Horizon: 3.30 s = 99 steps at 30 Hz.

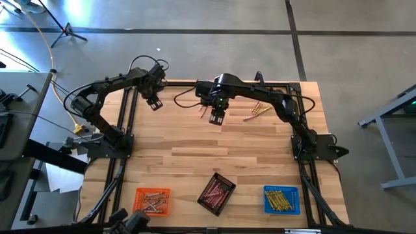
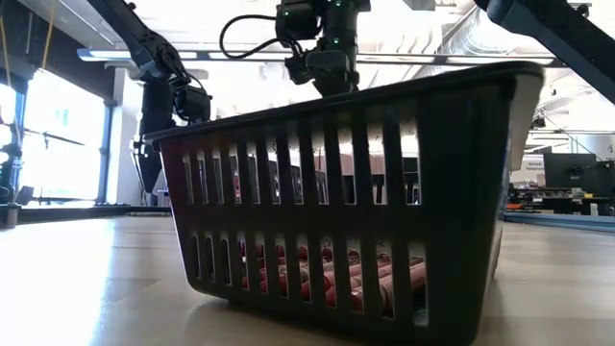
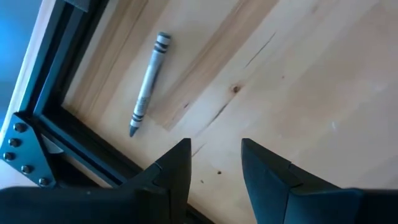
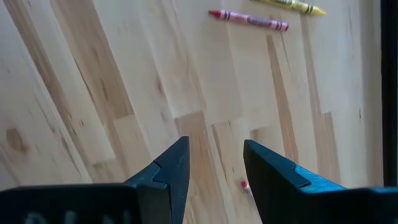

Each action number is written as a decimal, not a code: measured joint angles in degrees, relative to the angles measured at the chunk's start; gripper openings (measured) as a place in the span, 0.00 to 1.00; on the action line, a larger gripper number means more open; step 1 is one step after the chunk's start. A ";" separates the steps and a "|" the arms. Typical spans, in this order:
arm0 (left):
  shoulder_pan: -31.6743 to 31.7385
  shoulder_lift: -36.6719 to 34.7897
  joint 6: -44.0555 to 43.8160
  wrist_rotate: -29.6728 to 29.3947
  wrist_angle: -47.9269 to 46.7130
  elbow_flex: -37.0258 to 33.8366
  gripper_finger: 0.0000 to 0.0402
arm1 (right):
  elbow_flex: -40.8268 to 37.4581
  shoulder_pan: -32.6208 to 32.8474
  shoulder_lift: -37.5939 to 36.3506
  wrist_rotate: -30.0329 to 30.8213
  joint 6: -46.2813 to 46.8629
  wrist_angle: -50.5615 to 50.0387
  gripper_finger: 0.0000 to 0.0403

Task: Sort crayons
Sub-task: Put the gray crayon into the orange bin

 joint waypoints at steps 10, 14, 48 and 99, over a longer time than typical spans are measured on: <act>0.00 0.62 0.44 3.26 -2.48 4.14 0.32 | 0.00 -2.16 0.02 0.00 -7.03 -2.12 0.34; 0.16 2.78 -0.30 3.24 -3.46 10.29 0.32 | 0.00 -3.44 0.02 -0.04 -9.52 -2.99 0.34; 8.79 25.70 6.09 2.39 -26.88 28.65 0.32 | 0.00 -7.38 0.02 -2.80 -14.93 -1.54 0.34; 5.97 34.49 6.05 3.06 -25.72 29.15 0.11 | 0.00 -7.38 0.02 -4.19 -16.19 0.17 0.34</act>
